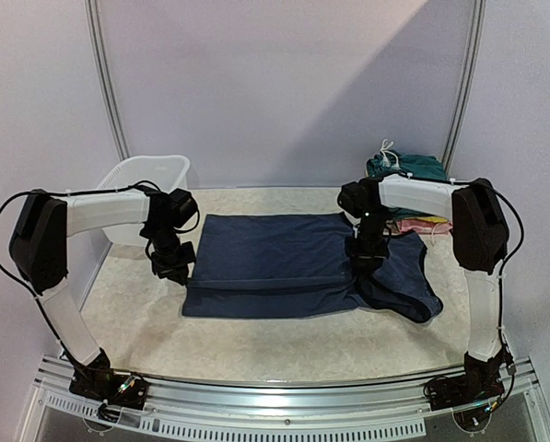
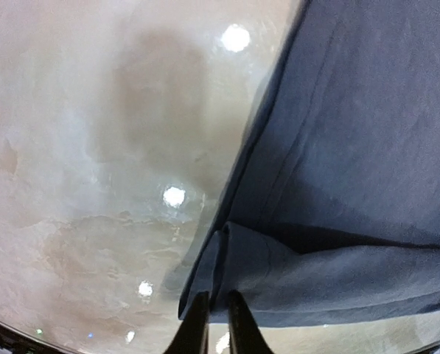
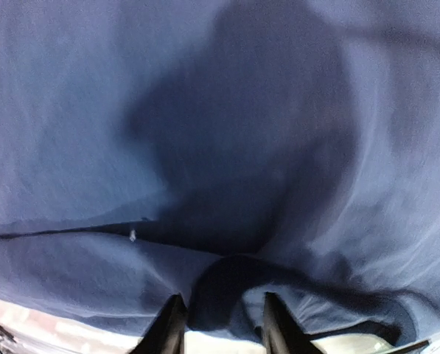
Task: Fold and stack the mixed laundry pile
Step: Fold the flattened tank top at the center of the board, then move the 1/3-folded tank top to the center of the board.
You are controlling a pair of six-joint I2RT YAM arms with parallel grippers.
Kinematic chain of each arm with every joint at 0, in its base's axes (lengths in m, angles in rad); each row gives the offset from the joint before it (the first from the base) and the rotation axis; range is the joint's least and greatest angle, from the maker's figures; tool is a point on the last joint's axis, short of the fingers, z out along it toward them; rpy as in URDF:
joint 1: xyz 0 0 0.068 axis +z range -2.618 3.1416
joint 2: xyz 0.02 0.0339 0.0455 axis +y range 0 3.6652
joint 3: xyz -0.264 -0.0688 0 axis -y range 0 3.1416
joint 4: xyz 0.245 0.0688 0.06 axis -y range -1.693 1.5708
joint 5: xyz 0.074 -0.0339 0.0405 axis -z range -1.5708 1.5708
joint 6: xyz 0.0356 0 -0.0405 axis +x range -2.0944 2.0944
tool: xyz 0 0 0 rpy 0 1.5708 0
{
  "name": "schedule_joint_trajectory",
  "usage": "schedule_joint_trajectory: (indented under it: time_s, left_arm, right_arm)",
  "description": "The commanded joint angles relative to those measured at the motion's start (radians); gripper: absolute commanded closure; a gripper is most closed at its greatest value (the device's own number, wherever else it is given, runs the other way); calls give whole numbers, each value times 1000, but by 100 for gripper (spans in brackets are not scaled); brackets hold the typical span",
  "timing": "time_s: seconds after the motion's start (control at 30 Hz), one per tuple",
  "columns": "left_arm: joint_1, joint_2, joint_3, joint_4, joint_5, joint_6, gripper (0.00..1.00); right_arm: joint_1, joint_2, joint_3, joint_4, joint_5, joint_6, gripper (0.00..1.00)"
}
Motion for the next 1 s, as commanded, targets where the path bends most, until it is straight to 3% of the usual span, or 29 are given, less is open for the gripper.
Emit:
schedule_joint_trajectory:
  time_s: [0.0, 0.1, 0.17, 0.27, 0.37, 0.6, 0.97]
  left_arm:
    - [28, 13, 0, 51, -21, -54, 80]
    - [26, -36, -1, 70, -48, -71, 48]
    - [23, -86, -4, 70, -90, -67, 25]
    - [12, -152, -15, 53, -126, -42, 14]
    - [-15, -219, -70, 41, -139, -18, 13]
    - [-94, -382, -326, 157, -57, -8, 28]
    - [-106, -422, -568, 467, 89, -71, 34]
  right_arm:
    - [-59, 39, 94, -7, -11, -33, 59]
    - [-86, 15, 160, -34, 11, -50, 51]
    - [-97, -38, 164, -40, 32, -65, 39]
    - [-98, -149, 90, -55, 82, -65, 26]
    - [-99, -296, -97, -26, 116, -29, 22]
    - [-102, -658, -549, 57, 73, 125, 24]
    - [-115, -870, -839, 90, 47, 193, 30]
